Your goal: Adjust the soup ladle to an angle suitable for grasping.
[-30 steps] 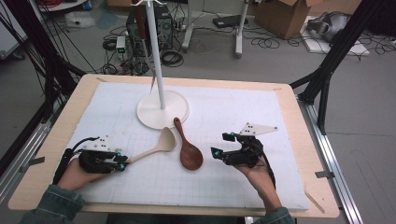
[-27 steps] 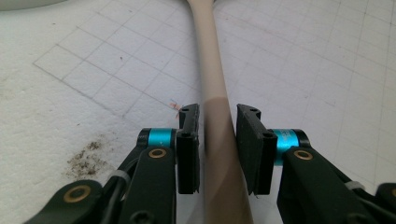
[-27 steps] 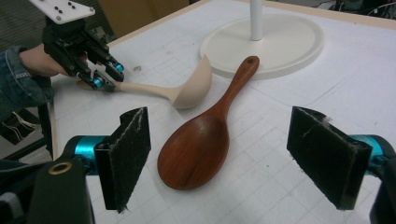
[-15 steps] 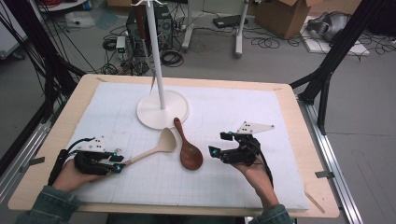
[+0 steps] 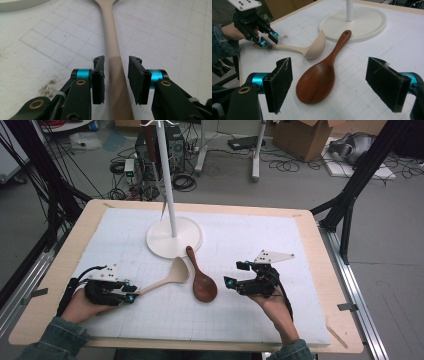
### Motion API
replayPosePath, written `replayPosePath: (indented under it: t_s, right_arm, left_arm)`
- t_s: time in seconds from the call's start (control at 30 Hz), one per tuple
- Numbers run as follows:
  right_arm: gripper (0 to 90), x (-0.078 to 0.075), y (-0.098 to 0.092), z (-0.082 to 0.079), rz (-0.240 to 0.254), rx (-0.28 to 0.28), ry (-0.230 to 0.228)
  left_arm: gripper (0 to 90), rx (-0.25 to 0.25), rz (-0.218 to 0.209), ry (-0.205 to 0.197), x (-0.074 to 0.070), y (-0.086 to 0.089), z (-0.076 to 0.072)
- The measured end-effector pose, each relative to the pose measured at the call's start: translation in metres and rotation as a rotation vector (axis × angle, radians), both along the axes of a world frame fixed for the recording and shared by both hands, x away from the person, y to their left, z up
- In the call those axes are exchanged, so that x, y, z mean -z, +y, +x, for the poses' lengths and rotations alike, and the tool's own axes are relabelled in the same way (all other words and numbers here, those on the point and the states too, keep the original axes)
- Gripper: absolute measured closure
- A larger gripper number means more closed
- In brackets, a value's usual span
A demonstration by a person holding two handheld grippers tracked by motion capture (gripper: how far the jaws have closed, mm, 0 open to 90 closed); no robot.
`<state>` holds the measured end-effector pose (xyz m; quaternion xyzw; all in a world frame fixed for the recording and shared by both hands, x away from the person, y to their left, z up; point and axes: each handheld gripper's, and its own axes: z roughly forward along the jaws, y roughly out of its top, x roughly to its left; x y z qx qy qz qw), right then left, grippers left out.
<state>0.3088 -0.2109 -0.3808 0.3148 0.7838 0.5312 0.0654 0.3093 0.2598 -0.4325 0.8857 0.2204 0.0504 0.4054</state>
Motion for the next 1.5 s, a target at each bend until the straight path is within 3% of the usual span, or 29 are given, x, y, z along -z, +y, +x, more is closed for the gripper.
replayPosePath:
  t_s: [0.47,0.77,1.37,1.5]
  right_arm:
    - [20.9,0.000,0.000,0.000,-0.002,-0.002,0.002]
    - [21.0,0.001,-0.003,-0.004,-0.003,0.000,0.000]
    - [20.9,0.002,-0.003,-0.004,-0.004,0.003,0.001]
    - [21.0,0.002,-0.002,-0.004,-0.004,0.001,0.001]
  left_arm:
    - [71.7,0.032,0.020,0.015,0.004,-0.019,0.014]
    - [75.0,0.049,0.020,0.016,0.004,-0.020,0.013]
    - [77.0,0.200,0.005,0.053,0.005,-0.021,0.004]
    - [77.0,0.253,0.043,0.057,0.001,-0.026,0.004]
